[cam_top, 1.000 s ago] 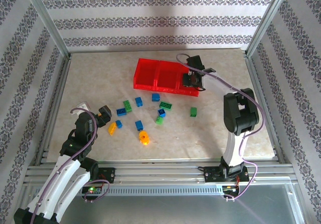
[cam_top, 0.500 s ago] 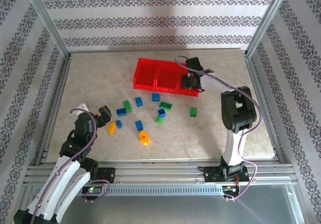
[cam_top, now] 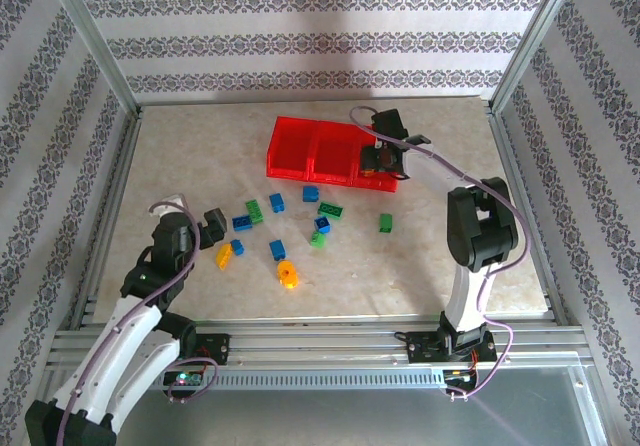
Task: Sort the legos into containers by color
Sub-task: Place the lego in the container, then pick up the lego from the center of the table.
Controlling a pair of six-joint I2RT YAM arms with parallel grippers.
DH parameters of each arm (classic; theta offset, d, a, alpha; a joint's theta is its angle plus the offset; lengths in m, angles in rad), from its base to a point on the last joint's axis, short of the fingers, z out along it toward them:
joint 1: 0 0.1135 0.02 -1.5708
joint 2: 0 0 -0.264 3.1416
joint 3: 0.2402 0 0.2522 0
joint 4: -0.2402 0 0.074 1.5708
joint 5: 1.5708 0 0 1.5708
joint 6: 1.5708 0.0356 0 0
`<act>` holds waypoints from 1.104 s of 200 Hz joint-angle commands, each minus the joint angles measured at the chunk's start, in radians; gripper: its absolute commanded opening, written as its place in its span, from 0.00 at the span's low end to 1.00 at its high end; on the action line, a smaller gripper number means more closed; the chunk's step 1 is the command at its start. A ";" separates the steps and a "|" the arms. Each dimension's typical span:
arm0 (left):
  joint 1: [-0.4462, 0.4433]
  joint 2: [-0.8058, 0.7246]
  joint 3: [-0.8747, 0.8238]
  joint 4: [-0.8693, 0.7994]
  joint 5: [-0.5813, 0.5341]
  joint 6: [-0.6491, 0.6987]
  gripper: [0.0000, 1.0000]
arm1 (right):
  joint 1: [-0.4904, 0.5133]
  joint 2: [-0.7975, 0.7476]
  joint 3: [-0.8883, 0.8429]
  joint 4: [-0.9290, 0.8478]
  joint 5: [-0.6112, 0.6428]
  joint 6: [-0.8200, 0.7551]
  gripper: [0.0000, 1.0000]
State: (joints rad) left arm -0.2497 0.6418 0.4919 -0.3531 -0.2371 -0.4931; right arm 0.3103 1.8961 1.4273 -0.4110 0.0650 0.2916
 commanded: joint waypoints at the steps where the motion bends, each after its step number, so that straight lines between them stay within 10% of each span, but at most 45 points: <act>1: -0.020 0.058 0.062 -0.004 0.041 0.070 1.00 | 0.018 -0.076 -0.020 -0.006 0.018 -0.007 0.57; 69: -0.145 0.388 0.215 0.058 0.067 0.076 1.00 | 0.035 -0.287 -0.210 0.027 0.031 0.052 0.74; 89: -0.176 0.500 0.272 0.064 0.070 0.082 0.98 | 0.037 -0.372 -0.293 0.039 0.047 0.073 0.98; 221: -0.264 1.118 0.651 0.039 0.065 0.091 0.81 | 0.019 -0.731 -0.644 0.016 0.128 0.228 0.98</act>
State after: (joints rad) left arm -0.5034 1.7046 1.0859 -0.2962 -0.1577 -0.4099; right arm 0.3374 1.1938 0.8120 -0.3931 0.1692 0.4820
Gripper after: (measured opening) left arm 0.813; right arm 0.983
